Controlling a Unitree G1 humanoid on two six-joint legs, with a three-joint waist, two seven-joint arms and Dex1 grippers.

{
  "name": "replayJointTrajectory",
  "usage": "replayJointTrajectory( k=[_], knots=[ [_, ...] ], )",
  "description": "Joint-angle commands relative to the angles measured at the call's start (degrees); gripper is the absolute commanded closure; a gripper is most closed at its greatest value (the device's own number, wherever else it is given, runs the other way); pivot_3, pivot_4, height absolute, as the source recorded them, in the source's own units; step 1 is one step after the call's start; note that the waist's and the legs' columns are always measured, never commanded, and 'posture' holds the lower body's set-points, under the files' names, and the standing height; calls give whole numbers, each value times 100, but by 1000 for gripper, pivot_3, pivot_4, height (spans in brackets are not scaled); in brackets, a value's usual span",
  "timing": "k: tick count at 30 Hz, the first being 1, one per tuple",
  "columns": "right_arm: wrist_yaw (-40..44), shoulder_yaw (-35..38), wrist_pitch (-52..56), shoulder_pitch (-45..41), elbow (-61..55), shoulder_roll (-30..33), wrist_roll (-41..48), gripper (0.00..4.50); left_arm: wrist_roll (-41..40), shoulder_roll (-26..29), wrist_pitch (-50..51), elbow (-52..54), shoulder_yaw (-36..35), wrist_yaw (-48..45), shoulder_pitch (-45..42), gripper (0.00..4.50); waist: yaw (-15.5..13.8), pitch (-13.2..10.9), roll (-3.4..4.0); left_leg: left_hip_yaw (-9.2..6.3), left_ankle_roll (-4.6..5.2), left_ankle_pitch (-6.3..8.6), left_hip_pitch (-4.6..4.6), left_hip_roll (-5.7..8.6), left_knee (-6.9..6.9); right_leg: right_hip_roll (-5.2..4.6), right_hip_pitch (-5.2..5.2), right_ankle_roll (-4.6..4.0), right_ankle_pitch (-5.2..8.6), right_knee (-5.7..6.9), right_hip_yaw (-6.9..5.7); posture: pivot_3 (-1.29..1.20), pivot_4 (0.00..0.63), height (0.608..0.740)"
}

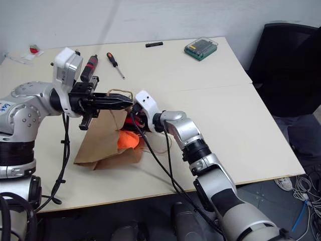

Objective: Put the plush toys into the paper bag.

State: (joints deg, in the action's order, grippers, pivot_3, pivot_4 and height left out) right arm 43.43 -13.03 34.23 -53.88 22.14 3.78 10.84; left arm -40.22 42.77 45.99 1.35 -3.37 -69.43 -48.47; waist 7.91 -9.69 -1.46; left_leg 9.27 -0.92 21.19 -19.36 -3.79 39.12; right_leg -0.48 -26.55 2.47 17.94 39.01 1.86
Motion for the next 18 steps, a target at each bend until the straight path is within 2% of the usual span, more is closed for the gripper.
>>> replayJointTrajectory(
  k=[1, 5, 10, 12, 15, 18],
  knots=[
    [163, 161, 838, 497, -1617, 542, 356, 38, -15, 93, -76, -2, -132, -17, -44, 4500, -34, 0, 0, -5, 0, 0, -2, 1, 0, -2, 1, 0, 0, -1, -3, 0, 150, 740],
    [-48, 807, 2392, 1411, -3766, 1228, 1156, 38, -19, 123, -106, 23, -142, -34, 35, 4500, -142, 0, 0, -15, 1, 0, -15, 3, 7, -6, 0, 1, 0, -7, -8, 0, 150, 740],
    [-705, 2078, 4161, 2458, -5127, 1252, 1984, 38, -53, 115, -105, 80, -154, -18, 126, 4500, -194, 1, -2, -12, -4, -1, -6, 3, 7, -1, 1, 0, 0, -21, -1, 0, 150, 740],
    [-994, 2479, 4652, 2743, -5229, 1006, 2108, 38, -49, 112, -119, 87, -144, -32, 154, 4500, -226, 1, -2, -10, -4, -1, -5, 5, 7, 0, 1, 0, 0, -20, 1, 0, 150, 740],
    [-1483, 3105, 5186, 2870, -5025, 276, 2178, 38, -33, 101, -138, 73, -116, -46, 138, 4500, -241, 1, -3, -5, -4, -1, -4, 6, 7, 3, 0, 0, 0, -20, 6, 0, 150, 740],
    [-1826, 3361, 5230, 2858, -4672, -214, 2112, 38, -37, 95, -130, 67, -107, -46, 90, 4500, -253, 2, -3, 1, -4, -1, -1, 7, 7, 5, -1, 0, 0, -18, 10, 0, 150, 740]
  ],
)
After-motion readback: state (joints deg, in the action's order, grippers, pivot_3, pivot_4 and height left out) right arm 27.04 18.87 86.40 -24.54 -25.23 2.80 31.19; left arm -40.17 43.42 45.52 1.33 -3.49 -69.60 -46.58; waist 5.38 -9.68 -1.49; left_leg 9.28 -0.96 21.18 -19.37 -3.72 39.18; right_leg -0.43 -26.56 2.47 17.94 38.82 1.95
